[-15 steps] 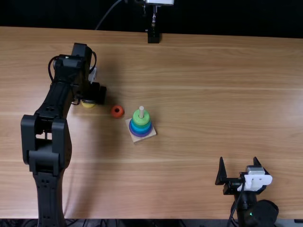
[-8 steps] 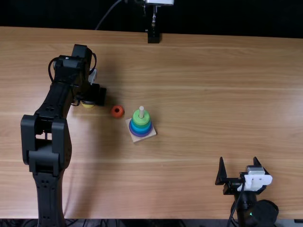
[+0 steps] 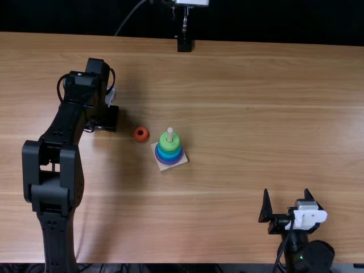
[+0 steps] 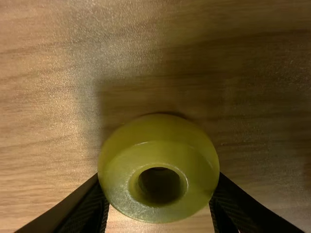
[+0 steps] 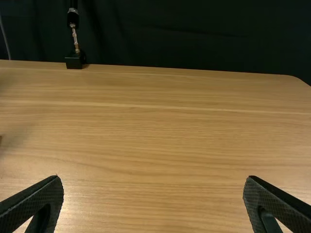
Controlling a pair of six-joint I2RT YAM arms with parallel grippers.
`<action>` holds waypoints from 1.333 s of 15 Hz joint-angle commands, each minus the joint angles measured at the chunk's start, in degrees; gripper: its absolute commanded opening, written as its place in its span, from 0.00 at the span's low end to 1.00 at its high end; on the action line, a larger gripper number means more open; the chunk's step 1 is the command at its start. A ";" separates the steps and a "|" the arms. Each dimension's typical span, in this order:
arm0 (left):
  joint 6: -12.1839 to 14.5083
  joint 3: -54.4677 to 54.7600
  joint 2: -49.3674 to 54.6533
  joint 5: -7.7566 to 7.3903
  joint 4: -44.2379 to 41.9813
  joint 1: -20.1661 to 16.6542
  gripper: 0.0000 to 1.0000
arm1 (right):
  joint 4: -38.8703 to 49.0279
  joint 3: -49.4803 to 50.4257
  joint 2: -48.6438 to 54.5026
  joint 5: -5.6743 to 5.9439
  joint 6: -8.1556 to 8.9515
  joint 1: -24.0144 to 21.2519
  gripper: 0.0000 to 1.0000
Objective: Build the Hanoi tower: stack the rings onto the peg from bottom to top in this color order: purple, dark blue, light blue, dark green, light green, yellow, orange.
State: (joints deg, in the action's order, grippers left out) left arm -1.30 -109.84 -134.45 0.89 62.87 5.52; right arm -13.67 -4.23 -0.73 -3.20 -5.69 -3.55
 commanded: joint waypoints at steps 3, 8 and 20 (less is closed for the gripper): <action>-0.07 1.82 1.12 -2.78 0.41 -0.16 0.00 | -4.53 3.35 0.73 -0.59 0.00 -0.75 1.00; -3.02 -1.08 10.79 -3.94 2.20 0.55 0.00 | -4.53 3.35 0.73 -0.59 0.00 -0.67 1.00; -5.55 -13.29 19.23 -4.05 26.25 11.80 0.00 | -4.53 3.35 0.73 -0.59 0.00 -0.75 1.00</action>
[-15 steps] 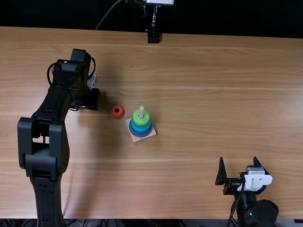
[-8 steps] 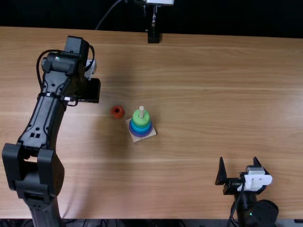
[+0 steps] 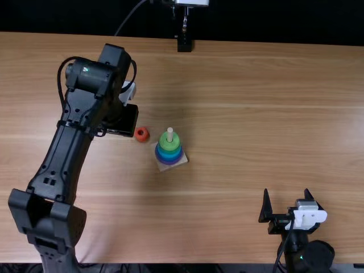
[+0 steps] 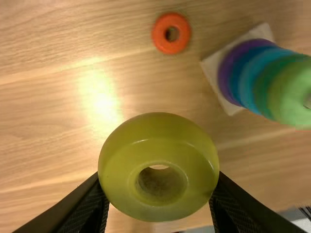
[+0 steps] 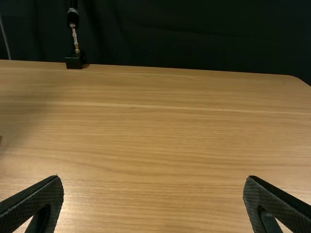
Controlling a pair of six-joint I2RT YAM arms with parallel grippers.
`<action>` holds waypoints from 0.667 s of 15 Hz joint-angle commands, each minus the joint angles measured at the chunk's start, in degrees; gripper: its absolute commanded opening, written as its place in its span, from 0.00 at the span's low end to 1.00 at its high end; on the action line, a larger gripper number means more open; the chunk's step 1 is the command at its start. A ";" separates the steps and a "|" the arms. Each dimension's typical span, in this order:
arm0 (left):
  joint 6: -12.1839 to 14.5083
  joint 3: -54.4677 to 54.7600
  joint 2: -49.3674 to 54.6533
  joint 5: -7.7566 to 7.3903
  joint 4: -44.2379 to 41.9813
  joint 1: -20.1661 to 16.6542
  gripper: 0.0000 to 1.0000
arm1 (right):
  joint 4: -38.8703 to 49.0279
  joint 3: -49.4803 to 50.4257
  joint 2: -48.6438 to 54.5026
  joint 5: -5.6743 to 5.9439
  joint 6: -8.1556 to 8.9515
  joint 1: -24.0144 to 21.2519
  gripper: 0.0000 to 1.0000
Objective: Build the Hanoi tower: stack the rings onto the peg from bottom to top in this color order: purple, dark blue, light blue, dark green, light green, yellow, orange.
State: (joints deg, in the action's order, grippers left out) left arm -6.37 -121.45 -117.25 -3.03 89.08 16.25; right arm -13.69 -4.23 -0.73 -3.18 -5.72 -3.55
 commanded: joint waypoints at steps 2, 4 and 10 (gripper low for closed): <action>-4.28 -2.39 2.11 -0.03 0.92 3.79 0.00 | -4.51 3.35 0.73 -0.62 0.02 -0.67 1.00; -6.07 -2.48 2.11 -0.14 0.92 5.63 0.00 | -4.51 3.35 0.73 -0.62 0.02 -0.67 1.00; -6.28 -7.05 2.03 -0.14 0.92 9.94 0.00 | -4.51 3.26 0.73 -0.62 0.02 -0.67 1.00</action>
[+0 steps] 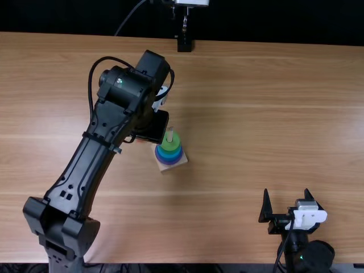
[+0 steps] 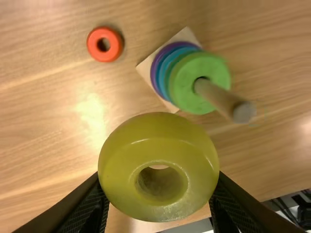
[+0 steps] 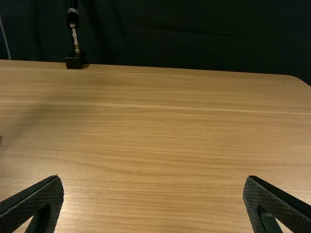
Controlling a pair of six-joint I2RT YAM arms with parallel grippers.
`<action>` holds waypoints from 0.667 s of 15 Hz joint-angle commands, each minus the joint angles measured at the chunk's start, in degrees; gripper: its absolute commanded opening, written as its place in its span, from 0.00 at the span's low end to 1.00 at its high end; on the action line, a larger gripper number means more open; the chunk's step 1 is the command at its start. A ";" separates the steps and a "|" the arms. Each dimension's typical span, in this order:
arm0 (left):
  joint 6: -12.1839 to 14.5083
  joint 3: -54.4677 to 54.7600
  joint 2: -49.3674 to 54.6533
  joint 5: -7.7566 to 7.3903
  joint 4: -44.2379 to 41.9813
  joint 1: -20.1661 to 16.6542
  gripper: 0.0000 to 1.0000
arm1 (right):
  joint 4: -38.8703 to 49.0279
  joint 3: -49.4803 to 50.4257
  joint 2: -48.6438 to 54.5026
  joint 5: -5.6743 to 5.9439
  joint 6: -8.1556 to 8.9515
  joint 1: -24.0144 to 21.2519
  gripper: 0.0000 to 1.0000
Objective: Build the Hanoi tower: stack the rings onto the peg from bottom to top in this color order: purple, dark blue, light blue, dark green, light green, yellow, orange.
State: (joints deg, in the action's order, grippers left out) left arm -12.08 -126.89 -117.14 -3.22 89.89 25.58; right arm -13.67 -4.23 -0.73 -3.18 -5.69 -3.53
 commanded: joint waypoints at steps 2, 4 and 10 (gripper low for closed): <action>-3.43 -2.22 1.92 0.06 0.08 1.75 0.00 | -4.53 3.35 0.73 -0.62 0.00 -0.69 1.00; -4.27 -2.48 1.83 0.06 -0.24 2.72 0.00 | -4.53 3.35 0.73 -0.62 0.00 -0.69 1.00; -6.70 -4.59 0.86 -0.05 -0.98 4.39 0.00 | -4.53 3.26 0.73 -0.62 0.00 -0.69 1.00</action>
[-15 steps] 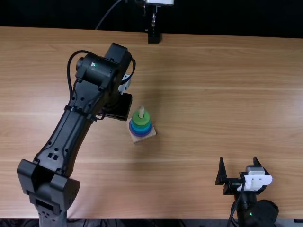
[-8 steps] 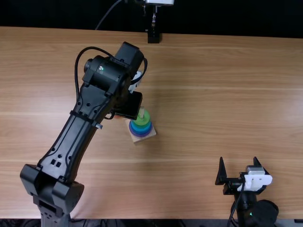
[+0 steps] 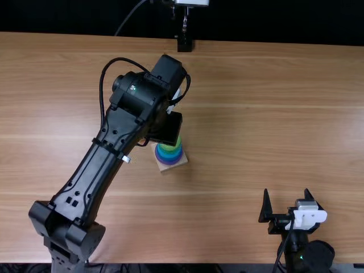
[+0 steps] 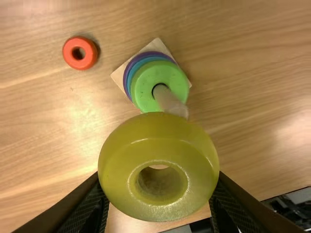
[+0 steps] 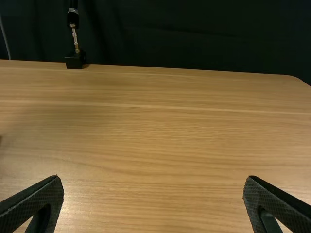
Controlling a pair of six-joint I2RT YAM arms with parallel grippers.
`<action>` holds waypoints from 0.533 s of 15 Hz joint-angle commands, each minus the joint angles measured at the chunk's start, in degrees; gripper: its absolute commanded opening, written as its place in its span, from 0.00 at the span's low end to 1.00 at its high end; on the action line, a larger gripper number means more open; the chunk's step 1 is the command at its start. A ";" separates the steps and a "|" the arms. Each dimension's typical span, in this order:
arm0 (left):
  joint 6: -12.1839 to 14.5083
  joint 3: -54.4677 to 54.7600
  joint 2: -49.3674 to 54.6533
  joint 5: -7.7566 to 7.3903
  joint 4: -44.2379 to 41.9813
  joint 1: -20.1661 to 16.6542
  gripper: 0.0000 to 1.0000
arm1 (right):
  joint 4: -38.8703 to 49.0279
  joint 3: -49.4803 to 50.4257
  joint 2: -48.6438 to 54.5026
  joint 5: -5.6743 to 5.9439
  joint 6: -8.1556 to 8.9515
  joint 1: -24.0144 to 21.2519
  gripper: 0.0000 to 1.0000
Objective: Build the Hanoi tower: stack the rings onto the peg from bottom to top in this color order: purple, dark blue, light blue, dark green, light green, yellow, orange.
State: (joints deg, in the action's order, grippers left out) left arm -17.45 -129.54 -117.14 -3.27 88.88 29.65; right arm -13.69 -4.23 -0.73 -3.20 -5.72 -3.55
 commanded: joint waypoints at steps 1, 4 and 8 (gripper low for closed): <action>-1.32 -2.65 0.07 0.00 0.03 0.59 0.00 | -4.51 3.35 0.73 -0.59 0.02 -0.67 1.00; -1.32 -3.00 -0.63 0.00 0.03 1.02 0.00 | -4.51 3.35 0.73 -0.59 0.02 -0.67 1.00; -1.32 -3.00 -3.18 0.00 -0.18 1.82 0.00 | -4.51 3.35 0.73 -0.59 0.02 -0.67 1.00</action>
State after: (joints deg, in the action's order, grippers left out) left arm -18.26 -130.89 -118.63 -3.22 88.71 30.55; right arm -13.67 -4.23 -0.73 -3.20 -5.67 -3.55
